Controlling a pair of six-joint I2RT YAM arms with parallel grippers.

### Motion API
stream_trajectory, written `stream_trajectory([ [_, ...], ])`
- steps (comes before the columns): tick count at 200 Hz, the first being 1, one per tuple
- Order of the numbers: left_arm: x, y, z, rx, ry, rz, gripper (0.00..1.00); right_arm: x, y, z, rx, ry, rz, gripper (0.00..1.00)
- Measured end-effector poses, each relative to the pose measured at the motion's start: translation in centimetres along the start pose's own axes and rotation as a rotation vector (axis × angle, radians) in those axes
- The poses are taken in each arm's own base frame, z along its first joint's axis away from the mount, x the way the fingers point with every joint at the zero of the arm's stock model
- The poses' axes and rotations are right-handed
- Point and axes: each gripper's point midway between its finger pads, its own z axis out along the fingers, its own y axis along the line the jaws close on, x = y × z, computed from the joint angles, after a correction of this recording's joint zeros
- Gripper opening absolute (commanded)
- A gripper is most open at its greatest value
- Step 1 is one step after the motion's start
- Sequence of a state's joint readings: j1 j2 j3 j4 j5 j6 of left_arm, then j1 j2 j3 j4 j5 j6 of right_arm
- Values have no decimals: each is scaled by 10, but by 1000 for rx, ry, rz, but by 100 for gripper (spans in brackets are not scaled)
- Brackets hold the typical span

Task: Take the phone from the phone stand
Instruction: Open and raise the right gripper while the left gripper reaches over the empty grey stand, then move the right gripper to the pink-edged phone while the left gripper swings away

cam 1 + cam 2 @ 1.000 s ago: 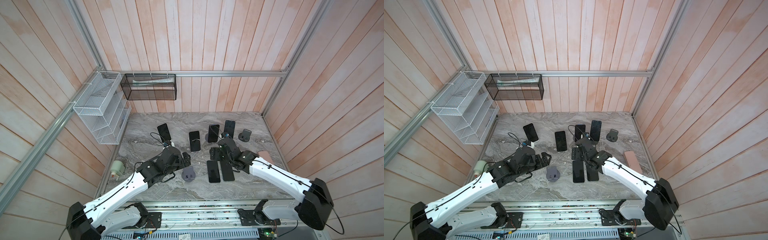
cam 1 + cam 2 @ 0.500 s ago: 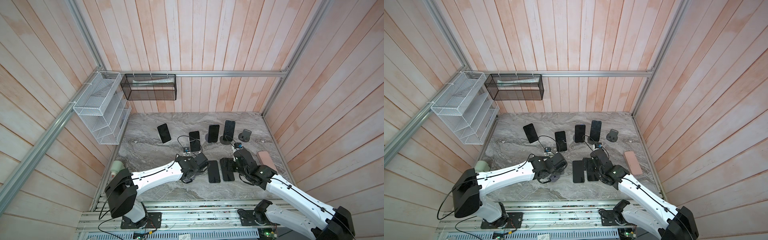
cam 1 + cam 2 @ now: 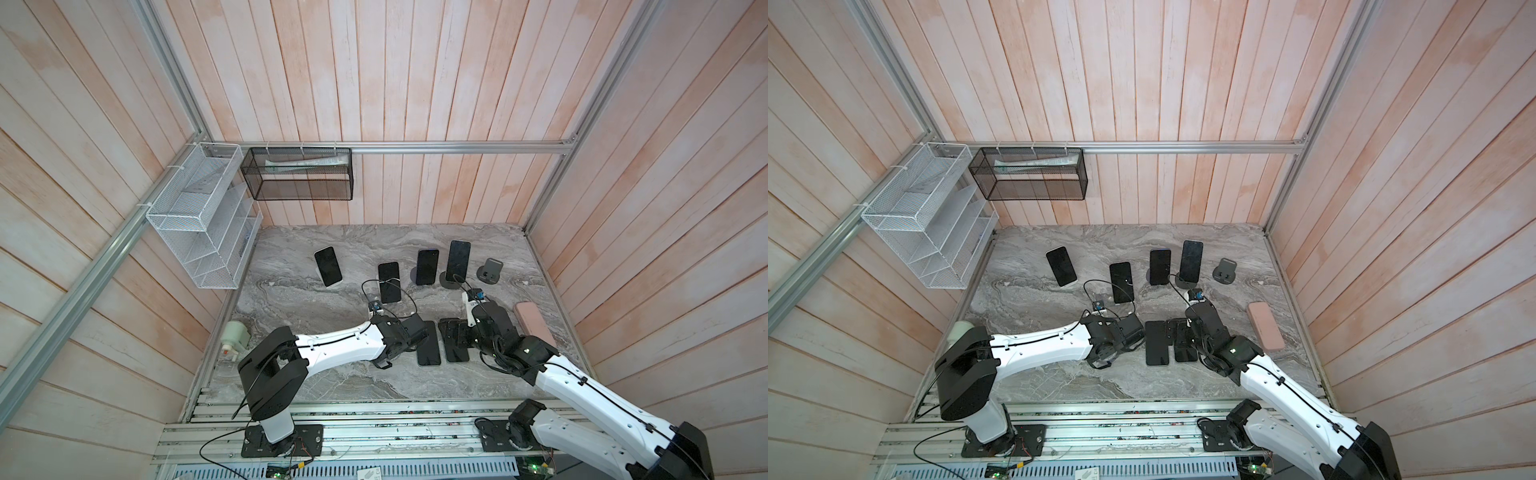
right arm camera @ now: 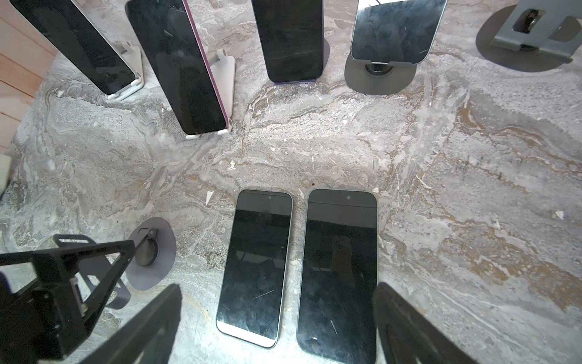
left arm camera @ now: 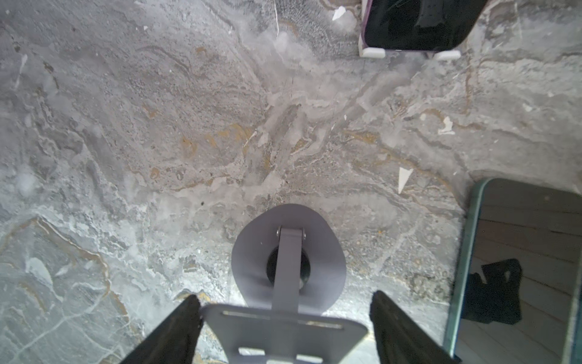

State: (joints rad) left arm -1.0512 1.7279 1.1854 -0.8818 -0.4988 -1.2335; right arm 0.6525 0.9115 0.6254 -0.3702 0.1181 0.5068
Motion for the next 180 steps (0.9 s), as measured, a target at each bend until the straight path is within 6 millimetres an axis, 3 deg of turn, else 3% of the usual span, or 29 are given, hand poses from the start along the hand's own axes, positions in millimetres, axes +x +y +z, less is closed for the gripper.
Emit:
stream_trajectory([
  [11, -1, -1, 0, 3, -10, 5, 66, 0, 1, -1, -8, -3, -1, 95],
  [77, -7, 3, 0, -13, -54, -1, 63, -6, -1, -4, -21, -22, 17, 94],
  [119, -26, 21, -23, -6, -125, -22, 62, -6, -3, -4, -22, -22, 25, 94],
  [145, -58, 48, -40, 3, -183, -79, 61, -6, -3, -4, -23, -21, 27, 93],
  [180, -123, 125, -38, -56, -257, -241, 61, -7, -4, -4, -20, -22, 29, 93],
])
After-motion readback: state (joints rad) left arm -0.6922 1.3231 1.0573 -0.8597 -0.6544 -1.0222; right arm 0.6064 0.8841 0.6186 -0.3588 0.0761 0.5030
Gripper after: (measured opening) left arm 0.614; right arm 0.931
